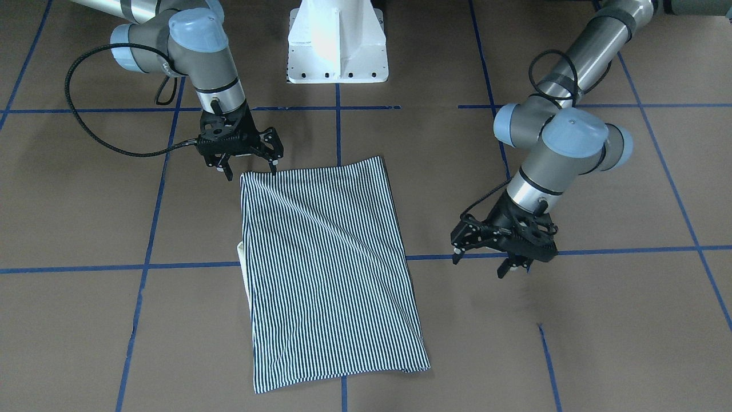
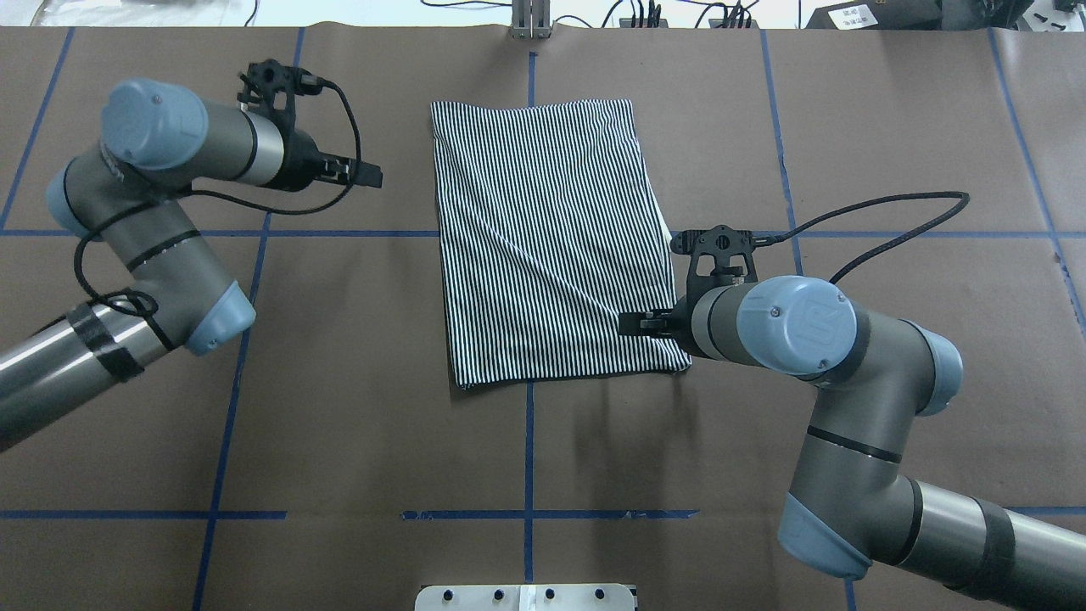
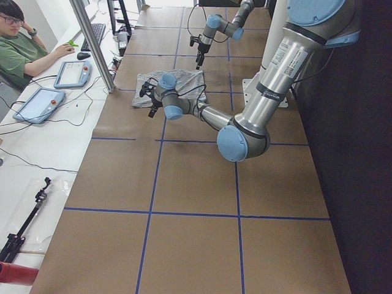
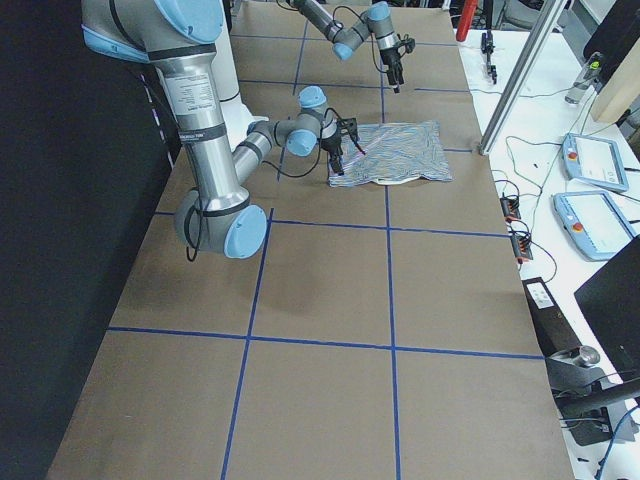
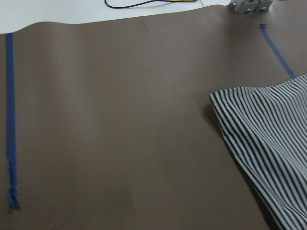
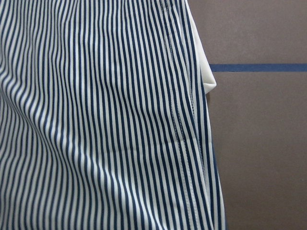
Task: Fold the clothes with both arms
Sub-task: 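Lower both grippers to the shirt's edge nearest the robot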
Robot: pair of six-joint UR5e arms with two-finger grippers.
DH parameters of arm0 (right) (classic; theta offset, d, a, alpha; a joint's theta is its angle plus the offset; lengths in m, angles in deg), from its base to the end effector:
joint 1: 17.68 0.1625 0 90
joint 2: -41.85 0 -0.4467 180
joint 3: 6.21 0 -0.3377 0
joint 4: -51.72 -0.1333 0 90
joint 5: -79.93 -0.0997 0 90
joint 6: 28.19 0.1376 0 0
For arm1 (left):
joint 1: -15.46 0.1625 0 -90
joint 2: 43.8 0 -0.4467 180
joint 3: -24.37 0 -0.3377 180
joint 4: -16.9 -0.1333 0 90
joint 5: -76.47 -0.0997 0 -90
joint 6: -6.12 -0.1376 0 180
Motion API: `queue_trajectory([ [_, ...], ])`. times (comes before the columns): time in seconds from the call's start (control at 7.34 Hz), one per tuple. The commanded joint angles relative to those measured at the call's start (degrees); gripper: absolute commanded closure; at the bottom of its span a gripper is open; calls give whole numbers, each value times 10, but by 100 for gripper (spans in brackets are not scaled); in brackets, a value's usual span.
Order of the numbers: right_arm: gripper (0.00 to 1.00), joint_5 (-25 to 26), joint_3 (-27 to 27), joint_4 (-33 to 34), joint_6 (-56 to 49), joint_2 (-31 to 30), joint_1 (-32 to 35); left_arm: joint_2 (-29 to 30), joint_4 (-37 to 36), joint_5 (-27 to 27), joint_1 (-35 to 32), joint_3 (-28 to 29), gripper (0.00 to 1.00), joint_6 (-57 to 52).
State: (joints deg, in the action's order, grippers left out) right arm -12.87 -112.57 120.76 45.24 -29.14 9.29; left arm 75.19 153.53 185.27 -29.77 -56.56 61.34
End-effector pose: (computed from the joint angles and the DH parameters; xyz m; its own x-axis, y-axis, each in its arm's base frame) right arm -0.4689 -0.3806 0.3826 0.5924 -0.0181 0.8054 -0.2585 0.9426 0.2114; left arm 0.4250 -0.5548 0.3985 0.4948 0.2680 -0.8267 0.2211 0.8811 0.4180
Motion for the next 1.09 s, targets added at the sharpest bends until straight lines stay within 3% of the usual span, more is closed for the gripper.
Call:
queue_trajectory([
  [0.0, 0, -17, -1, -120, 76, -48, 7, -60, -1, -13, 79, -112, 0, 121],
  [0.14, 0, -17, 0, -179, 84, -84, 10, -74, -30, -57, 133, -155, 0, 164],
  [0.41, 0, -17, 1, -191, 88, -94, 21, -52, -145, -134, 218, -195, 0, 255],
  [0.68, 0, -16, 1, -191, 90, -95, 22, -39, -181, -160, 256, -187, 32, 342],
  [0.95, 0, -16, 2, -191, 90, -95, 22, -32, -182, -160, 257, -178, 43, 348],
])
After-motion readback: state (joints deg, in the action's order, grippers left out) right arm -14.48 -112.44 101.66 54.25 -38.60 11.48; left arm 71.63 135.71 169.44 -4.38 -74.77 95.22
